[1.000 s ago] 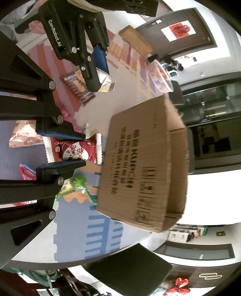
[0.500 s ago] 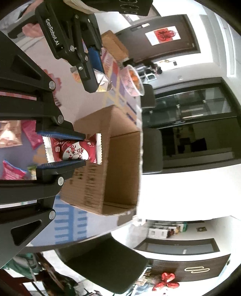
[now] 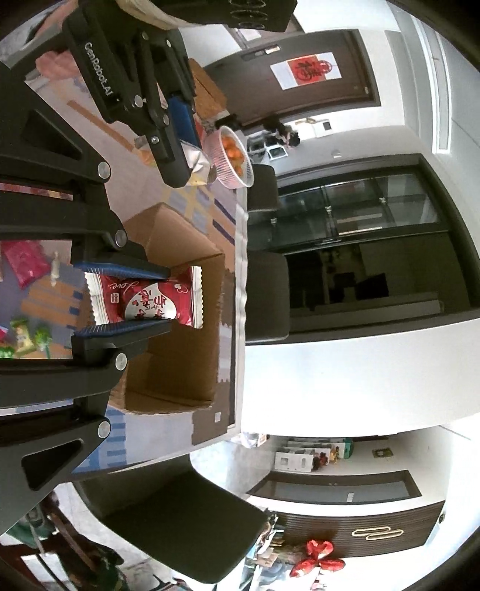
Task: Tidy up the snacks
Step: 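Lift both held snacks over the box, then open both tools to drop the snacks into the box and withdraw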
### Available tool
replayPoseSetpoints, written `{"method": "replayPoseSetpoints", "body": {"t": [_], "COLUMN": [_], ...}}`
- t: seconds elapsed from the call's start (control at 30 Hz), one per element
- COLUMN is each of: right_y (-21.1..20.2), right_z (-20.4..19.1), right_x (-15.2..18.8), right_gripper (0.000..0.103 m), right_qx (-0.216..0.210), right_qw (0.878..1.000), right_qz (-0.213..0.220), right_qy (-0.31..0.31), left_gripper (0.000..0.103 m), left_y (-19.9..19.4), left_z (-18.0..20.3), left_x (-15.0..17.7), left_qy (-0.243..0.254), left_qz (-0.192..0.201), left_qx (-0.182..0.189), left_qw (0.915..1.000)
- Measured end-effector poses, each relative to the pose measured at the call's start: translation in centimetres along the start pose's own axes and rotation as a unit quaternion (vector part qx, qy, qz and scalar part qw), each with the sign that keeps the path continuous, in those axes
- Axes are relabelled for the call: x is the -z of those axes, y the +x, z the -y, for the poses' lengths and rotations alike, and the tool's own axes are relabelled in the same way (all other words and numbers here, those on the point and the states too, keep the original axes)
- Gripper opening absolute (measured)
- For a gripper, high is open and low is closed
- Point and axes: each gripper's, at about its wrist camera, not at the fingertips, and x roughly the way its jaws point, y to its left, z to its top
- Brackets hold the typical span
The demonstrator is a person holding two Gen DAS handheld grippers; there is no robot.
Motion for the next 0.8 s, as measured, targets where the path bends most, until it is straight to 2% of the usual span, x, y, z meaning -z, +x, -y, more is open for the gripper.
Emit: {"method": "replayPoseSetpoints", "body": {"t": [0.47,0.73,0.8], "right_y": [4.2,6.4,7.0], "right_z": [2.0,2.9,3.2], "right_x": [-3.3,-2.8,-2.8], "right_gripper": [0.022,0.022,0.022], "right_qx": [0.015,0.021,0.021], "right_qw": [1.0,0.999,0.999], "right_qz": [-0.017,-0.037,-0.042], "right_qy": [0.001,0.007,0.007], "left_gripper": [0.033,0.033,0.034], "left_y": [4.2,7.5,8.1], "left_z": [-0.5,-0.8,-0.6], "left_x": [-2.8,-2.9,-2.9], "left_qy": [0.003,0.003,0.013], "left_qz": [-0.02,-0.044,-0.041], "left_qx": [-0.005,-0.005,-0.015], "left_qw": [0.9998,0.999,0.999]}}
